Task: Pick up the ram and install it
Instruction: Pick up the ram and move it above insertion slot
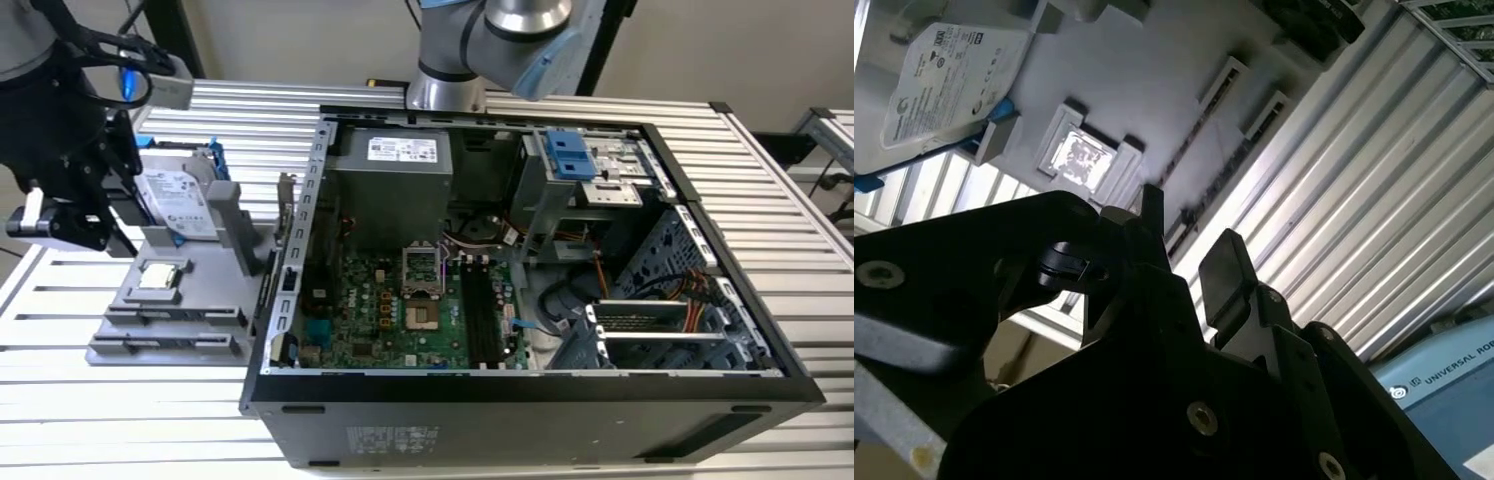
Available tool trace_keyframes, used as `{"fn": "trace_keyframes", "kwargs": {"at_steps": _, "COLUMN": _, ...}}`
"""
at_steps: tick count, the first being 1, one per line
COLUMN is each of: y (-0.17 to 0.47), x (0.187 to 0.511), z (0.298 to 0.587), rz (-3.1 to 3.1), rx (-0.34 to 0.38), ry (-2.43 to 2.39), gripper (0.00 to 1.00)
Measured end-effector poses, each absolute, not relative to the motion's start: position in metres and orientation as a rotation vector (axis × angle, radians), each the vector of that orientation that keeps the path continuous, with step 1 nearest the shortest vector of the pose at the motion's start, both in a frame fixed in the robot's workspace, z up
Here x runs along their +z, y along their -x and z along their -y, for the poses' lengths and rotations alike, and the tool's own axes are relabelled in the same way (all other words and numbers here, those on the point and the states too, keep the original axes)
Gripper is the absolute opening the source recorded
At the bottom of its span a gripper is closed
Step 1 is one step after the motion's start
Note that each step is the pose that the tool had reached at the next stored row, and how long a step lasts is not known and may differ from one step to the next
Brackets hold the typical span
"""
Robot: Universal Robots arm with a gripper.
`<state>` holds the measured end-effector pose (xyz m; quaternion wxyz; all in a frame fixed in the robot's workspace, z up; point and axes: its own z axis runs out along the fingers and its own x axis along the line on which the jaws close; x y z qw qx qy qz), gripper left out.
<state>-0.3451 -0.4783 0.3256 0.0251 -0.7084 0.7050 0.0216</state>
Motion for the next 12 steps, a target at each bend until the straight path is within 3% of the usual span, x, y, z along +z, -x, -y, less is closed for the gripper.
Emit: {"fn": "trace_keyframes", "kwargs": {"at_steps": 12, "y": 0.3451, "x": 0.3203, "z": 0.4783, "rz": -2.180, "rx": 0.066, "ry": 2.190, "gripper": 1.00}}
